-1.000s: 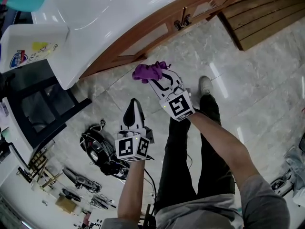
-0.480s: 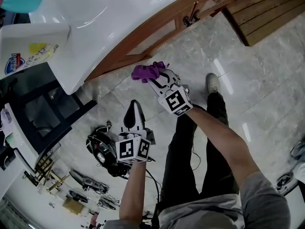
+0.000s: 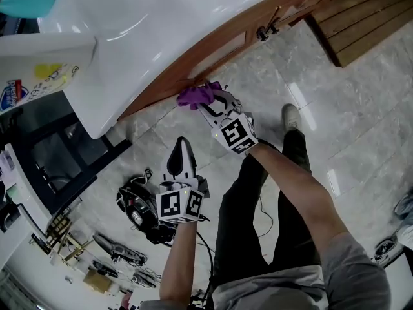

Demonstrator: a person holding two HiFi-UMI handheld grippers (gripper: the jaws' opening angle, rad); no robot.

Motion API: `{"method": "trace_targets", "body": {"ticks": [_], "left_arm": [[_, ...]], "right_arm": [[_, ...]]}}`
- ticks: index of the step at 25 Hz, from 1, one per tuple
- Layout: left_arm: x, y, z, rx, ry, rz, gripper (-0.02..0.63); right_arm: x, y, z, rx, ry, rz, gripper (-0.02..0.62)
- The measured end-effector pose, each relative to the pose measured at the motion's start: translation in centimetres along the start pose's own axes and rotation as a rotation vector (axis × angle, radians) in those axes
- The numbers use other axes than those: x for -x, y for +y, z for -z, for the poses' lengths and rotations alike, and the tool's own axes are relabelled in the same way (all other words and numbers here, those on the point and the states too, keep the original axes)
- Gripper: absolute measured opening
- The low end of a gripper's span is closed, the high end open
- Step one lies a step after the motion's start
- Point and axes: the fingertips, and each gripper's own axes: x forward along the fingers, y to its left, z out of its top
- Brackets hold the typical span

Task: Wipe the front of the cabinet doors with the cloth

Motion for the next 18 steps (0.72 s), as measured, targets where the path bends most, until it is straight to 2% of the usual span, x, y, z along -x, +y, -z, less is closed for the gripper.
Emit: {"method": "trace_targets", "body": {"ticks": [3,18], "left_arm": [[-0.1,0.2,0.1,-0.002,0.011,0.003,0.009],[-1.2,0.2,-0.4,-0.005,0.024,0.002,0.009]], "right_arm": [[-0.6,-1.2,0.3,-0.038,0.011,0.031,0.095],[-1.8,-2.1,0.3,-0.086,0.028,0.036,0.095]]}}
